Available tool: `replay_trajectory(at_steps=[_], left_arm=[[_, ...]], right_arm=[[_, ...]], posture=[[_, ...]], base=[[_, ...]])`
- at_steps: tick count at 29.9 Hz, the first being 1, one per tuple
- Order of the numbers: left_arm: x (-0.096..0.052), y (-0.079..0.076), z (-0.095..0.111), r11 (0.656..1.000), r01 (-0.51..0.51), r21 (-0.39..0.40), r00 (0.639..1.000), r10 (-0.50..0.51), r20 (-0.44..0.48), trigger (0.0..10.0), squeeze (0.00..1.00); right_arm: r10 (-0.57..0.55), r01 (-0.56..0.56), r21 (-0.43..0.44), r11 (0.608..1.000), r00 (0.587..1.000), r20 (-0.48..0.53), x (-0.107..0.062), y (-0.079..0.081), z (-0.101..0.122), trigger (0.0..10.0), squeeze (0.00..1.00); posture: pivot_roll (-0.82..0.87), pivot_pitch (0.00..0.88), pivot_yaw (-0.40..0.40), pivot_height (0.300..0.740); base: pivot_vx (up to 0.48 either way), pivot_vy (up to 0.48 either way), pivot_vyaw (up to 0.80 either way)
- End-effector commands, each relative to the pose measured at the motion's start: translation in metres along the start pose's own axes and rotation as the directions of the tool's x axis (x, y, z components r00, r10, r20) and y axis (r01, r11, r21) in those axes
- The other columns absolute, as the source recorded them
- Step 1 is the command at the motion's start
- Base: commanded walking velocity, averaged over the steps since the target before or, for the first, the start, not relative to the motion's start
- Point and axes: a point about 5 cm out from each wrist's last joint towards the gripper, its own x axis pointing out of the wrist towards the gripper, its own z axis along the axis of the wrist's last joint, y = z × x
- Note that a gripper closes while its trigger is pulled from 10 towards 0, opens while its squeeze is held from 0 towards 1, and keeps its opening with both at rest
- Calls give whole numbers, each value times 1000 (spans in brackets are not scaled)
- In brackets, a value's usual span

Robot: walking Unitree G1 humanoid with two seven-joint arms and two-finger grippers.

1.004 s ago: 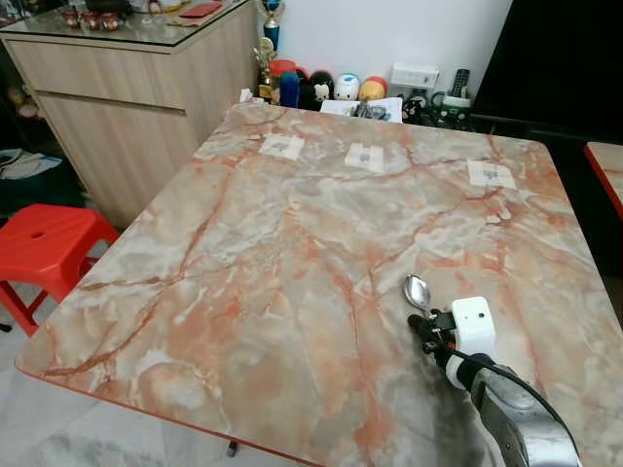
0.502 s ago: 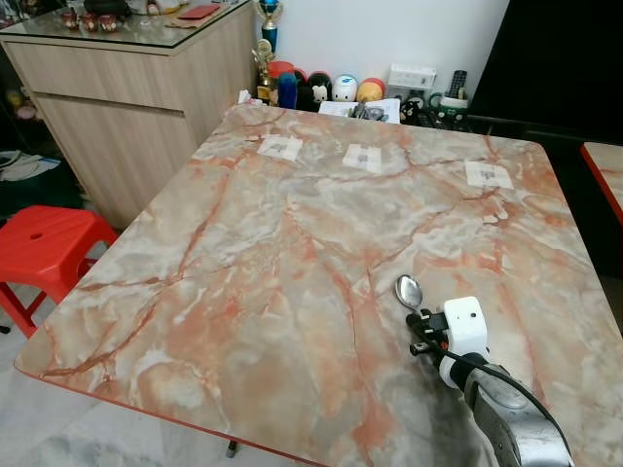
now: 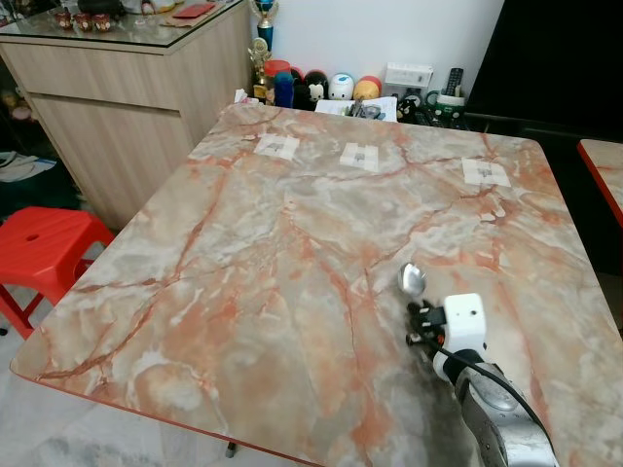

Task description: Setting the table

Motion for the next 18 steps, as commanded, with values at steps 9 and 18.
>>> replay_trajectory(at_steps=[9, 18], left_arm=[[2, 0, 3, 1000, 4, 30, 999, -3, -35, 10000, 0], [3, 0, 6, 999, 3, 34, 999, -2, -32, 10000, 0]], right_arm=[[-111, 118, -11, 993, 958, 264, -16, -1, 34, 10000, 0], [-154, 154, 25, 988, 936, 316, -14, -5, 45, 10000, 0]], posture=[[9, 104, -29, 740], [10, 97, -36, 740]], base=[[0, 0, 0], [0, -123, -254]])
